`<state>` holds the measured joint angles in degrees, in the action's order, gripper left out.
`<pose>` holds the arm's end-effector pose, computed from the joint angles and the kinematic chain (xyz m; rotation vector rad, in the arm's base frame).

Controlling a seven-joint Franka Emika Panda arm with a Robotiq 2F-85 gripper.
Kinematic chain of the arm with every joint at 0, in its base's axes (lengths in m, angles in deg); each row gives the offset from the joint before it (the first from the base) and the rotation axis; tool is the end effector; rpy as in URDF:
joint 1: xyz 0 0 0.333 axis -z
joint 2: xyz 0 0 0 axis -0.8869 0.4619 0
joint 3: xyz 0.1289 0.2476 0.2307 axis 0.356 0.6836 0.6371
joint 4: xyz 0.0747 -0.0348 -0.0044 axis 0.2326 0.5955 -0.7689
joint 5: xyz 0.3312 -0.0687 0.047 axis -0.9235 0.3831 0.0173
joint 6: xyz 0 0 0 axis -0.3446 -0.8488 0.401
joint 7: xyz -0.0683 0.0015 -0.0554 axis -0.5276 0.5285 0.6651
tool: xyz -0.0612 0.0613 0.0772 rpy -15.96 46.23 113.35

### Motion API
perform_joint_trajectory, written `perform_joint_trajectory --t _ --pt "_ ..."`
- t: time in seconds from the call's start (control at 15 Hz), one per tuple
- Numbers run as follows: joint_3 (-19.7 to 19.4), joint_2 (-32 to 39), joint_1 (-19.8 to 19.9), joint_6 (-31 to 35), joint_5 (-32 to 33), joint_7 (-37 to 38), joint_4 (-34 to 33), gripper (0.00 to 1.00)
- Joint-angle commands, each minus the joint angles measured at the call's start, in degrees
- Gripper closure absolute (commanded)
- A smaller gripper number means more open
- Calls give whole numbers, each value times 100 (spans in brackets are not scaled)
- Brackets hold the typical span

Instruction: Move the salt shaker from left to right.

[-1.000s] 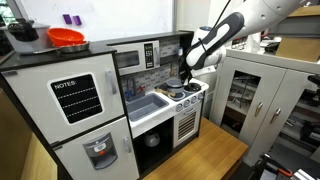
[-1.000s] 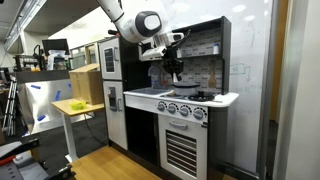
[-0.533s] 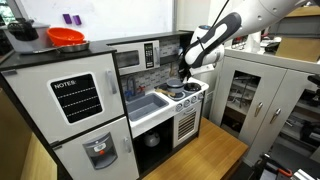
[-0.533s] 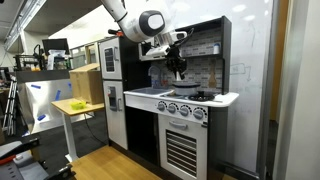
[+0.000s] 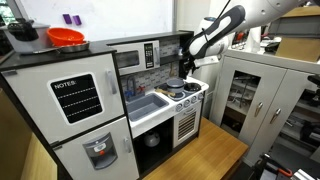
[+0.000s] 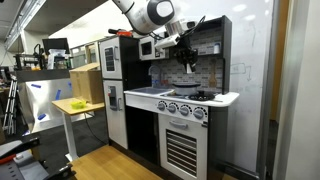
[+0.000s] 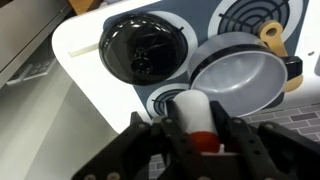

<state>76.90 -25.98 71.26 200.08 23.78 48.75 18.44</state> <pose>0.6328 -0.1907 0.4153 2.9322 -0.5192 0.6540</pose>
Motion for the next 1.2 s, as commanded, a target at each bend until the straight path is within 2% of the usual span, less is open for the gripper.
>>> perform_joint_trajectory --t 0.0,0.6,1.13 --pt "-6 198 187 -287 -46 46 -325 88" --pt "15 1254 731 -276 -311 37 -1303 88" --pt "-29 2064 971 -466 -337 199 -2092 88"
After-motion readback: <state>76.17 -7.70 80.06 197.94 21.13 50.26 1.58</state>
